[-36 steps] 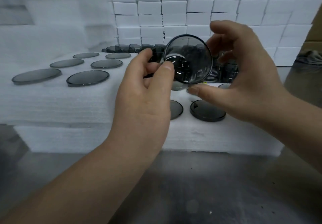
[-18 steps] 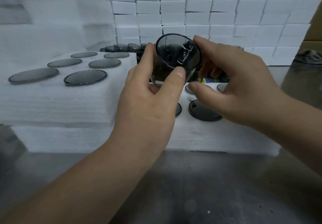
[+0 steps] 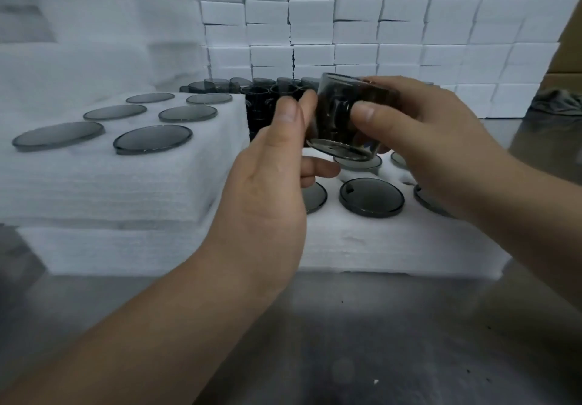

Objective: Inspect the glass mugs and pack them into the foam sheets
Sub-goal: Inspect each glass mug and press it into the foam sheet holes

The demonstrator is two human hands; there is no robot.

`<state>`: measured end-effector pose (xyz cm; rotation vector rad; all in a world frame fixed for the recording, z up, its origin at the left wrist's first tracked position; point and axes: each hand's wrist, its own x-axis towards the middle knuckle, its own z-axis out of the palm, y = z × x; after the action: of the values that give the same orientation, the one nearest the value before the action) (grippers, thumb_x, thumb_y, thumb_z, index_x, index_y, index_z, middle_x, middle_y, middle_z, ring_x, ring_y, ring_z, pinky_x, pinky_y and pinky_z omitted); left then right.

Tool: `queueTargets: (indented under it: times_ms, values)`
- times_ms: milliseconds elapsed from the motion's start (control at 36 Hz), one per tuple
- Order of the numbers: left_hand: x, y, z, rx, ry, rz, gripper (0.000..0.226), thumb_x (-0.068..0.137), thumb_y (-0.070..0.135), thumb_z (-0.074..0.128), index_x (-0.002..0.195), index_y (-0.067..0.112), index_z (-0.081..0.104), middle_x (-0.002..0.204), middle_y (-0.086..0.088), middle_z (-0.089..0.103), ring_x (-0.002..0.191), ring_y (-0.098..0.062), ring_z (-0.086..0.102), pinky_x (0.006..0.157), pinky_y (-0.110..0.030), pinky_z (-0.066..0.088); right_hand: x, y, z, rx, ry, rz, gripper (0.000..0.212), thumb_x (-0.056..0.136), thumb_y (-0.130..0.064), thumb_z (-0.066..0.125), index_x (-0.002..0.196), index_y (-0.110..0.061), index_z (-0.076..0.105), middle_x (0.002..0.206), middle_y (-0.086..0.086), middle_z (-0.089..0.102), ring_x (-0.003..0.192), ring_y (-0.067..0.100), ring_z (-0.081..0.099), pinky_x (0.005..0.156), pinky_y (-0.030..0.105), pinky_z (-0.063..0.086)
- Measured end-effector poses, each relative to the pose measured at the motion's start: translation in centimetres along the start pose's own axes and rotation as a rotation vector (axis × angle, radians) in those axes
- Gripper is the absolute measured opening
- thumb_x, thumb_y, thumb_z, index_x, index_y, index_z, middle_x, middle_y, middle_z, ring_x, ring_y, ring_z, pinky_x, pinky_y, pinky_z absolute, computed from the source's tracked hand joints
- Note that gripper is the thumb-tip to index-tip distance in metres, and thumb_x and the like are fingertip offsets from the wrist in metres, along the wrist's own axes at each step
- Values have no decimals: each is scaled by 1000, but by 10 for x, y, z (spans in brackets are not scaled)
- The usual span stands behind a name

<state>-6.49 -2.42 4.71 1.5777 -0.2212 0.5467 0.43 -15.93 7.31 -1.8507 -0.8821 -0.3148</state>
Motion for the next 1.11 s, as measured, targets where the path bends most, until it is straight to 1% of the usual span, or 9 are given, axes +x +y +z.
queueTargets:
  times_ms: [83, 139, 278, 500, 584, 667, 945, 1028, 1112]
  values:
    - [-2, 1, 0, 22, 28, 21, 45, 79, 55, 22, 109, 43, 53, 113, 17, 63, 81, -7, 64, 78, -27, 40, 4, 4, -1, 94, -17, 53, 30, 62, -58, 55, 74, -33, 67, 72, -16, 65, 68, -2, 57, 63, 17, 42]
    - [-2, 2, 0, 19, 86, 41, 41, 79, 54, 23, 104, 43, 54, 109, 16, 64, 77, -6, 64, 73, -23, 41, 7, 8, -1, 144, -13, 117, 36, 57, -64, 53, 72, -37, 71, 76, -14, 67, 70, 2, 58, 65, 25, 41]
    - [0, 3, 0, 28, 183, 62, 43, 78, 51, 24, 96, 38, 60, 101, 13, 66, 71, -7, 64, 67, -22, 42, 12, 11, -4, 280, 1, 266, 31, 59, -62, 58, 63, -33, 71, 72, -6, 64, 64, 12, 56, 59, 27, 42]
    - [-1, 2, 0, 46, 204, 73, 42, 79, 50, 25, 95, 36, 61, 101, 14, 66, 71, -7, 63, 63, -16, 45, 16, 15, -10, 441, -4, 437, 66, 71, -60, 51, 112, -9, 60, 80, 6, 61, 55, 13, 52, 52, 24, 41]
    - [-1, 3, 1, 57, 204, 63, 42, 79, 50, 25, 96, 36, 61, 101, 14, 65, 71, -7, 63, 64, -16, 45, 16, 15, -12, 497, 15, 506, 51, 85, -57, 42, 101, -11, 59, 72, 3, 61, 52, 12, 52, 50, 20, 42]
    - [-1, 4, 2, 67, 204, 51, 42, 78, 51, 25, 94, 37, 61, 101, 15, 65, 72, -6, 63, 67, -19, 46, 17, 15, -14, 529, 19, 578, 49, 86, -58, 40, 89, -13, 60, 67, -1, 62, 52, 12, 53, 51, 22, 40]
    - [-2, 3, 3, 122, 188, 39, 40, 80, 51, 27, 99, 38, 61, 100, 18, 65, 76, -3, 63, 76, -23, 45, 19, 15, -19, 587, 52, 665, 51, 85, -60, 40, 99, -14, 58, 75, 0, 61, 54, 13, 55, 51, 22, 40]
    - [-3, 2, 3, 146, 164, 73, 17, 92, 39, 45, 100, 42, 60, 87, 23, 65, 65, 3, 58, 58, -6, 42, 18, 13, -17, 506, 55, 620, 50, 85, -58, 42, 98, -14, 59, 72, 0, 61, 52, 12, 54, 48, 19, 41]
    - [-5, -1, 4, 223, 114, 149, 37, 88, 21, 55, 103, 53, 44, 98, 23, 57, 71, 7, 57, 54, -3, 40, 18, 9, -13, 380, 57, 498, 42, 77, -58, 53, 88, -19, 62, 71, -2, 62, 55, 11, 54, 50, 21, 41]
